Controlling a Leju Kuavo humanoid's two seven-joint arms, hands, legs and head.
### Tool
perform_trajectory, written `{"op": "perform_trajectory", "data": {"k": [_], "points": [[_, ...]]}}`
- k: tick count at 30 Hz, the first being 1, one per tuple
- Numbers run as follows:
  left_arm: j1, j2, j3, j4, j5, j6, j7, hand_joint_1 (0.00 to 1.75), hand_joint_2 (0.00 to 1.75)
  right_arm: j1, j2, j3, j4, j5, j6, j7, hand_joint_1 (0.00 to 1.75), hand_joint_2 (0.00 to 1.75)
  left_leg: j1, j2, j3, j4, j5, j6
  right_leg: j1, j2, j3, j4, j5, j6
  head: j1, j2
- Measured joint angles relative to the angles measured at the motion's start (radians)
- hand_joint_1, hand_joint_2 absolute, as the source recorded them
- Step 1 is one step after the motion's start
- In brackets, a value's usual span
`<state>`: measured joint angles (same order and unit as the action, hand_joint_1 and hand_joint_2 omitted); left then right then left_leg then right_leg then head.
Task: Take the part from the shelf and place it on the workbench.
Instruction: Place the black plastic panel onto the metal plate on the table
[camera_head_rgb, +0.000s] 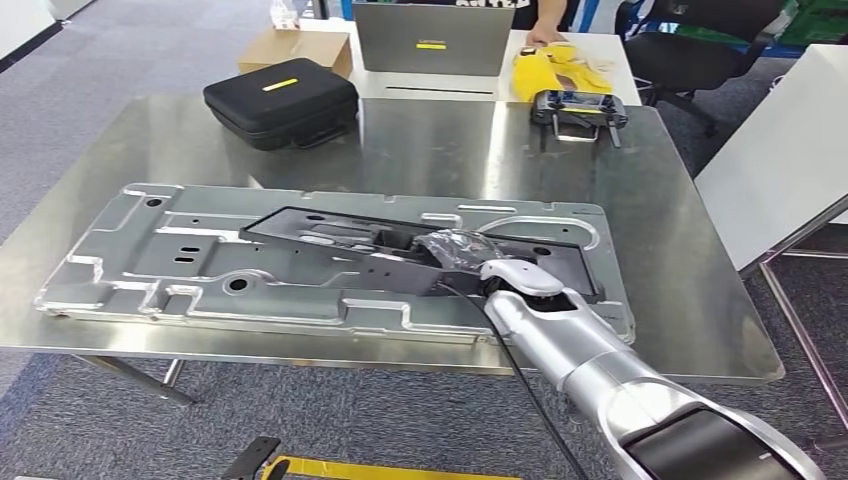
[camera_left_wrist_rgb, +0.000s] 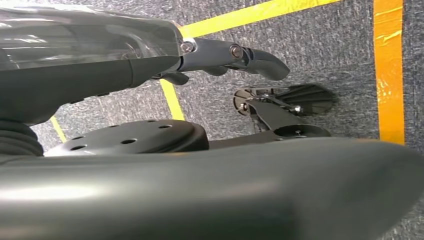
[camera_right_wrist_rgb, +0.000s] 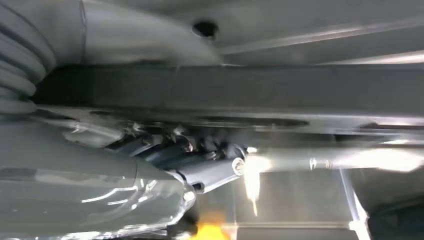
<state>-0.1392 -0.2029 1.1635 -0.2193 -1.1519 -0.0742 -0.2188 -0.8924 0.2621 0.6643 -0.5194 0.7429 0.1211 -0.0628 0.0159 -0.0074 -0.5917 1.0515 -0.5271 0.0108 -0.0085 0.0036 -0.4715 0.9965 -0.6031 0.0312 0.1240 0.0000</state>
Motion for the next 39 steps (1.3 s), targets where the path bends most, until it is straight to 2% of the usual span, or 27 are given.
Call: {"op": "perform_trajectory", "data": {"k": [2, 23, 32, 39], "points": [[0.000, -0.001, 0.000, 0.000, 0.000, 0.001, -0.004, 0.00, 0.00, 0.004, 0.001, 0.002, 0.006, -0.004, 0.000, -0.001, 0.00, 0.00, 0.000, 0.000, 0.000, 0.000, 0.000, 0.000, 0.000, 0.000, 0.000, 0.000, 0.000, 0.000, 0.000, 0.000], [0.001, -0.001, 0.000, 0.000, 0.012, 0.000, -0.009, 0.00, 0.00, 0.005, -0.010, 0.013, -0.004, -0.014, -0.040, -0.021, 0.00, 0.00, 0.000, 0.000, 0.000, 0.000, 0.000, 0.000, 0.000, 0.000, -0.001, 0.000, 0.000, 0.000, 0.000, 0.000], [0.002, -0.002, 0.000, 0.000, 0.019, -0.001, -0.011, 0.00, 0.00, 0.025, -0.087, -0.064, -0.174, -0.165, -0.019, -0.065, 0.00, 0.00, 0.000, 0.000, 0.000, 0.000, 0.000, 0.000, 0.000, 0.000, -0.001, 0.000, 0.000, 0.000, 0.000, 0.000], [0.005, -0.002, 0.001, 0.000, 0.040, -0.002, -0.022, 0.00, 0.00, 0.112, -0.182, -0.174, -0.432, -0.316, -0.020, -0.106, 0.00, 0.00, 0.000, 0.000, 0.000, 0.000, 0.000, 0.000, 0.000, -0.001, -0.001, 0.000, 0.000, 0.000, 0.000, 0.000]]}}
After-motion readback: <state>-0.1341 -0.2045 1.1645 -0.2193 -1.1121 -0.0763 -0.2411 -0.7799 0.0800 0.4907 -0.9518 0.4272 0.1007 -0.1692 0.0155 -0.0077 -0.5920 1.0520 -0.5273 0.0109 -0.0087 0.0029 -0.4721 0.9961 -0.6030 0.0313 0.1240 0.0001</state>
